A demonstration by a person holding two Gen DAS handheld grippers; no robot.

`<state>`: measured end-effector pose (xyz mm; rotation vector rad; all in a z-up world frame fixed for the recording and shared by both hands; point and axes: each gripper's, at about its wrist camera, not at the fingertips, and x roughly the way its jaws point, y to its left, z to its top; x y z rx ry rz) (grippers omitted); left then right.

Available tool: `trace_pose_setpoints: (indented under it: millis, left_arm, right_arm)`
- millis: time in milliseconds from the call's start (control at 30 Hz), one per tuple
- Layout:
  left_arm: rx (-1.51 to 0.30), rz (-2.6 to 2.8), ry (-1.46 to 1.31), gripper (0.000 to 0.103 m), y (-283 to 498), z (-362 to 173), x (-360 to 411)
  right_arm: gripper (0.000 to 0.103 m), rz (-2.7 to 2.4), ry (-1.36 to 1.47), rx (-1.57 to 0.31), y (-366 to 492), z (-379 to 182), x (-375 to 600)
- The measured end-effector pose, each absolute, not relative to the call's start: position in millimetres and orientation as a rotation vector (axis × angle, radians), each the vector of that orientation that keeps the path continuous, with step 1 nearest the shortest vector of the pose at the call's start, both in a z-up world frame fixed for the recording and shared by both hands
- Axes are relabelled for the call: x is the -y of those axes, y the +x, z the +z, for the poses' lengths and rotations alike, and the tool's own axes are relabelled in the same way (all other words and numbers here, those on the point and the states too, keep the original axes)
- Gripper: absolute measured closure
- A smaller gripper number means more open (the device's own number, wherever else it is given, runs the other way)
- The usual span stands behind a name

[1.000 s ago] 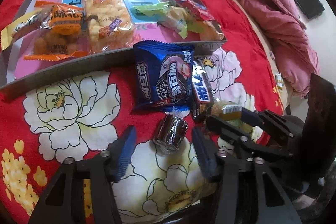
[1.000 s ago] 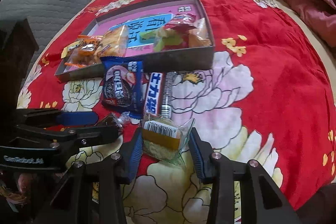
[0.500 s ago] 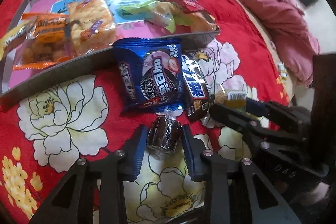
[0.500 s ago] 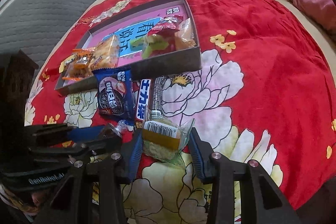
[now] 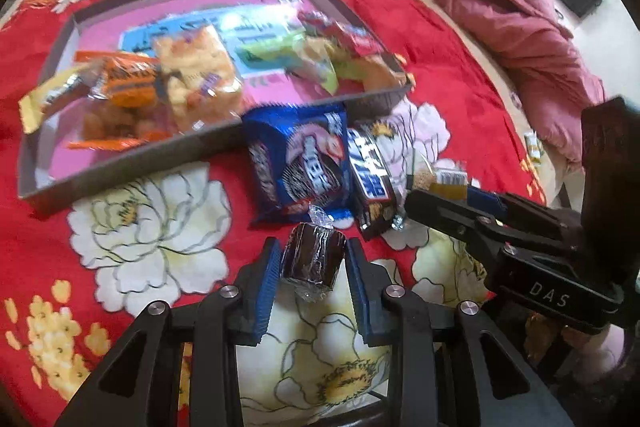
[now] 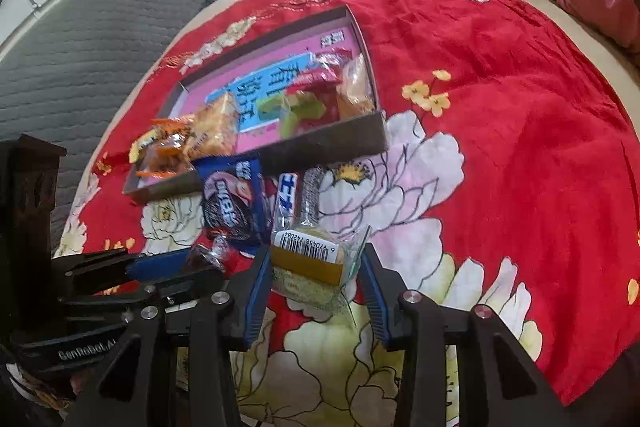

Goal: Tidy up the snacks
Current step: 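Lift and carry the dark chocolate and pastry packet over the grey tray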

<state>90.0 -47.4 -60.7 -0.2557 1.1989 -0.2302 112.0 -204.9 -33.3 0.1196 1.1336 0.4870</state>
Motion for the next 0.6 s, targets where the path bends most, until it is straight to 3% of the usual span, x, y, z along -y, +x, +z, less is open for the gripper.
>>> trace_pose_setpoints:
  millis: [600]
  left_arm:
    - [-1.089,-0.116,-0.343,0.069,91,-30,-1]
  right_arm:
    - [0.06,0.569,0.106,-0.981,118,-9,194]
